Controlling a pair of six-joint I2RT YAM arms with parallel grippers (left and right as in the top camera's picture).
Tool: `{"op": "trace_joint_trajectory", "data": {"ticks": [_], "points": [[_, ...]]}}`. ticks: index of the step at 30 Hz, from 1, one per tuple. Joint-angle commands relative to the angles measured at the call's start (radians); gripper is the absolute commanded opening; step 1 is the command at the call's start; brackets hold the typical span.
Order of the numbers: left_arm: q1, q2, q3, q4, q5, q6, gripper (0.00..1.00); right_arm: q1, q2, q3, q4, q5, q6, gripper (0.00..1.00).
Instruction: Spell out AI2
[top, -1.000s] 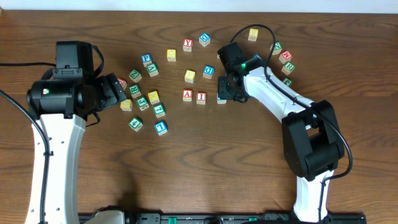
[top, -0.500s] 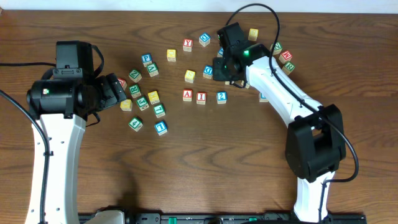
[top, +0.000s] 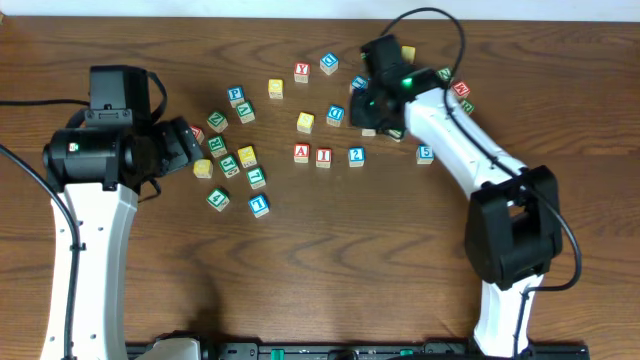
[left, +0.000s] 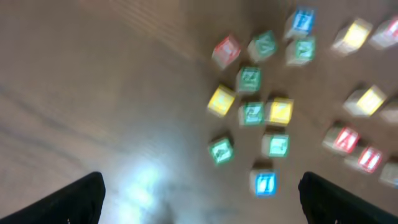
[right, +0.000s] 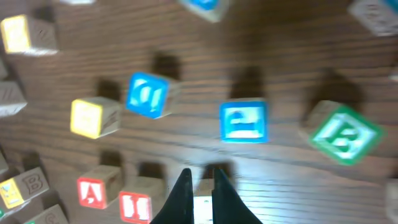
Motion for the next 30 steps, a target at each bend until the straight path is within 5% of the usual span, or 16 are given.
{"op": "trace_joint_trajectory", "data": {"ticks": [1,6,11,14,16,17,30], "points": [[0.005,-0.001,0.014,0.047,-0.002,-0.001,0.98,-0.053,-0.023,-0.006,-0.026,-0.068,-0.036,0.06],[0.004,-0.001,0.014,0.048,0.041,0.008,0.98,-0.116,-0.055,-0.006,-0.105,-0.064,-0.121,0.06],[0.002,0.062,0.007,0.086,0.265,0.059,0.99,-0.16,-0.088,-0.006,-0.144,-0.039,-0.137,0.06],[-0.017,0.147,0.003,0.108,0.322,0.06,0.54,-0.173,-0.094,-0.006,-0.15,-0.039,-0.144,0.07],[-0.037,0.203,0.003,0.125,0.365,0.059,0.14,-0.18,-0.095,-0.006,-0.157,-0.039,-0.144,0.07],[-0.057,0.238,0.003,0.14,0.385,0.06,0.08,-0.18,-0.095,-0.006,-0.163,-0.039,-0.145,0.07],[-0.213,0.508,0.003,0.336,0.388,0.143,0.08,-0.18,-0.138,-0.006,-0.169,-0.035,-0.178,0.09]]}}
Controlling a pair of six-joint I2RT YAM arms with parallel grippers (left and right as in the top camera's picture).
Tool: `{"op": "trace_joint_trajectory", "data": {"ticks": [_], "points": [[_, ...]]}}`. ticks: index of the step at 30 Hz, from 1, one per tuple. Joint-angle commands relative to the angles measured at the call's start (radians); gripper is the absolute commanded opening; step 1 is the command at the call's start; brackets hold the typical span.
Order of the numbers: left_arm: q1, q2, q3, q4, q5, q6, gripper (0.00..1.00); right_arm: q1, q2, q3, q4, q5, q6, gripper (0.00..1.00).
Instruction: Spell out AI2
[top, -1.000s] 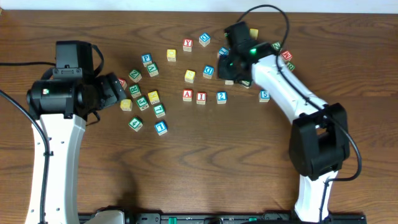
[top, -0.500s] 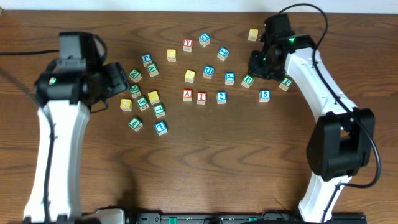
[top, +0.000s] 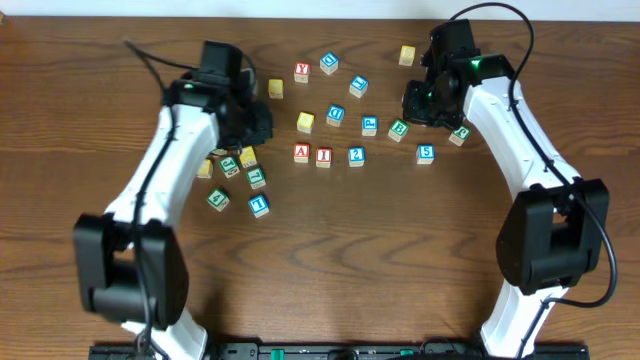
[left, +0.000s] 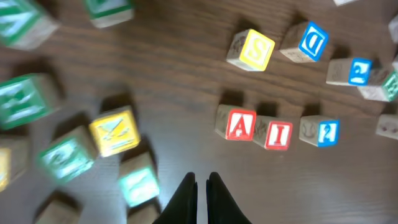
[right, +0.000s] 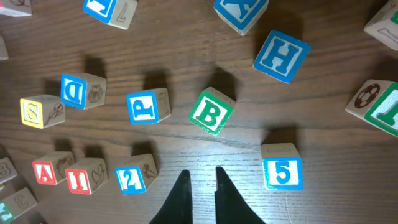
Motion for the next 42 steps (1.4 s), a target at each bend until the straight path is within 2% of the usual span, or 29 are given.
{"op": "trace_joint_trajectory", "data": {"ticks": [1,8,21,30,42], "points": [[-0.007,0.071,0.003,0.021,0.013,0.072,0.07,-0.005,-0.056,-0.005,-0.003,0.009,-0.022,0.09],[-0.03,0.166,0.003,0.094,0.012,0.128,0.07,-0.005,-0.059,-0.005,-0.008,0.01,-0.042,0.11],[-0.041,0.257,0.003,0.237,0.012,0.158,0.07,-0.005,-0.059,-0.005,-0.031,0.05,-0.047,0.11],[-0.044,0.27,0.003,0.241,0.013,0.157,0.08,-0.005,-0.059,-0.005,-0.034,0.056,-0.047,0.12],[-0.124,0.27,0.002,0.206,0.008,0.154,0.07,-0.005,-0.059,-0.005,-0.056,0.106,-0.048,0.12]]}}
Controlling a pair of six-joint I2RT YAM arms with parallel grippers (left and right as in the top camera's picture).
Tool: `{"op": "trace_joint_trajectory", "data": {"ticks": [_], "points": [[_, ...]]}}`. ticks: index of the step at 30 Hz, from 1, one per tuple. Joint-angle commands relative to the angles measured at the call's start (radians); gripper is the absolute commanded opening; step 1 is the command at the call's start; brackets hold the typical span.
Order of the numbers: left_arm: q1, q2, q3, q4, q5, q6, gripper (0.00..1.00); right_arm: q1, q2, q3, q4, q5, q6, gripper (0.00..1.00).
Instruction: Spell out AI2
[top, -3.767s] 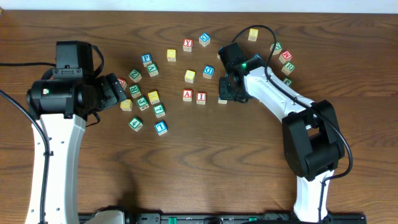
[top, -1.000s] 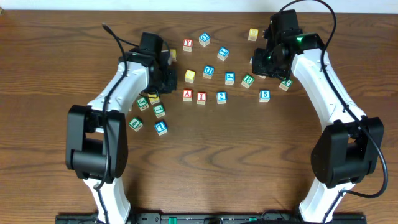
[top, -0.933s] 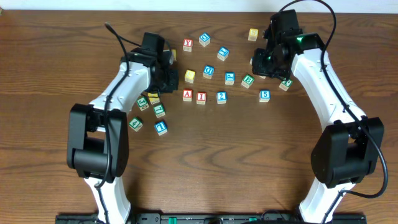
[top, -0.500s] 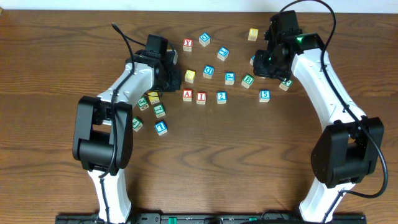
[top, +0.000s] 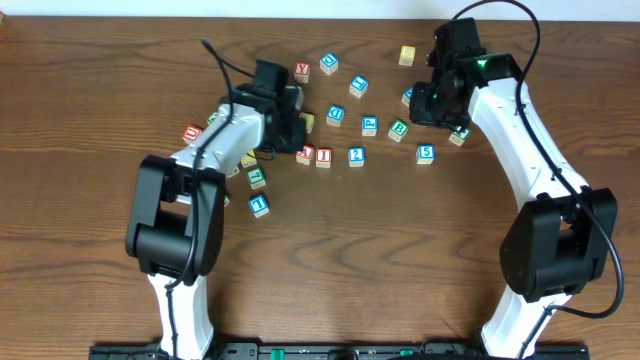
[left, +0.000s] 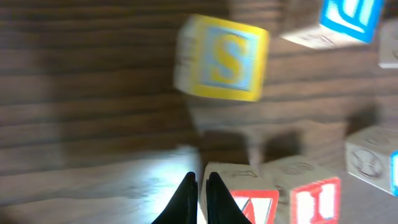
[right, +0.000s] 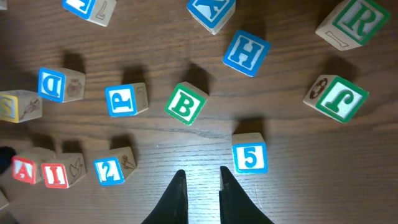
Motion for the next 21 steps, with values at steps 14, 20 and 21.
{"op": "trace_joint_trajectory", "data": {"ticks": [14,20,21], "points": [[-0.005,0.015,0.002,-0.07,-0.025,-0.036,0.07,-0.005,-0.022,-0.005,-0.009,0.019,-0.012,0.13],[-0.008,0.015,0.002,-0.078,-0.022,-0.036,0.07,-0.005,-0.022,-0.005,-0.011,0.019,-0.012,0.14],[-0.009,0.015,0.002,-0.079,-0.022,-0.036,0.08,-0.005,-0.022,-0.005,-0.011,0.019,-0.012,0.14]]}}
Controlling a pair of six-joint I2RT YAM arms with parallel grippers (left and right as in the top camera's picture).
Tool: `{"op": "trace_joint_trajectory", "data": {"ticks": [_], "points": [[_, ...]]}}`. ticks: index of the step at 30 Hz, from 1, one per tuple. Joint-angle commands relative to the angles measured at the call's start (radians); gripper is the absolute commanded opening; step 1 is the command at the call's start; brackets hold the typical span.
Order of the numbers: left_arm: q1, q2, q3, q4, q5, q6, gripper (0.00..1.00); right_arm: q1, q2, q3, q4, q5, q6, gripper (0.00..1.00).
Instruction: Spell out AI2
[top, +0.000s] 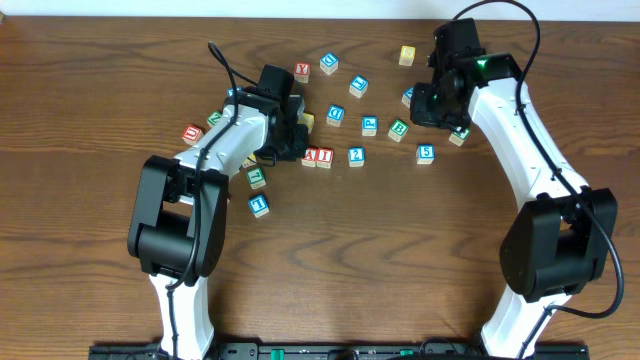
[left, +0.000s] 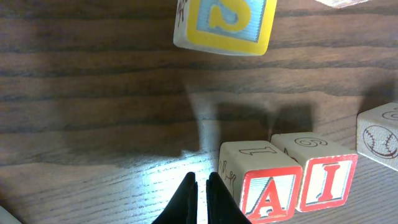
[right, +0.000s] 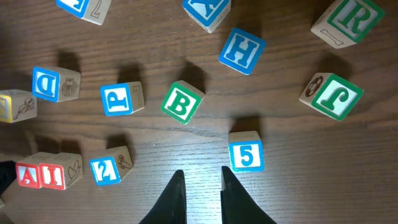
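The red A block (left: 268, 186) and red I block (left: 326, 180) stand side by side, touching. My left gripper (left: 202, 182) is shut, low at the table, with its tips just left of the A block. In the overhead view A (top: 310, 156), I (top: 324, 156) and the blue 2 block (top: 356, 156) form a row, with a gap before the 2. The left gripper (top: 298, 150) sits at the row's left end. My right gripper (right: 200, 180) hangs high with a narrow gap and nothing in it. It is between the 2 block (right: 103, 170) and a blue 5 block (right: 247, 155).
A yellow S block (left: 224, 25) lies just behind the A. Blue D (right: 46, 84), blue P (right: 118, 98), green B (right: 180, 102), blue H (right: 241, 51) and green J (right: 331, 96) lie behind the row. Several green and yellow blocks cluster left of the left gripper (top: 240, 160).
The A block has shifted right and now touches the I block, with my shut left gripper still against its left side. The right gripper has hardly moved.
My left gripper was open at the far left and the right gripper low over the middle blocks. Then the left was shut above the left cluster, and the right had drawn back over B and 5. Then the left was low beside A, which now touches I.
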Motion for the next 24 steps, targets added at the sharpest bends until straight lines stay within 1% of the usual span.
{"op": "trace_joint_trajectory", "data": {"ticks": [1,13,17,24], "points": [[-0.004,0.015,0.002,-0.009,-0.006,-0.009,0.08,-0.005,-0.022,-0.005,-0.004,0.011,-0.012,0.14],[-0.07,0.015,0.002,-0.009,-0.008,-0.018,0.07,-0.005,-0.022,-0.005,-0.004,0.011,-0.012,0.17],[-0.071,0.015,0.002,-0.009,-0.01,-0.059,0.07,-0.005,-0.022,-0.005,-0.005,0.011,-0.013,0.16],[-0.071,0.015,0.002,-0.008,-0.01,-0.059,0.08,-0.005,-0.022,-0.005,-0.011,0.011,-0.015,0.16]]}}
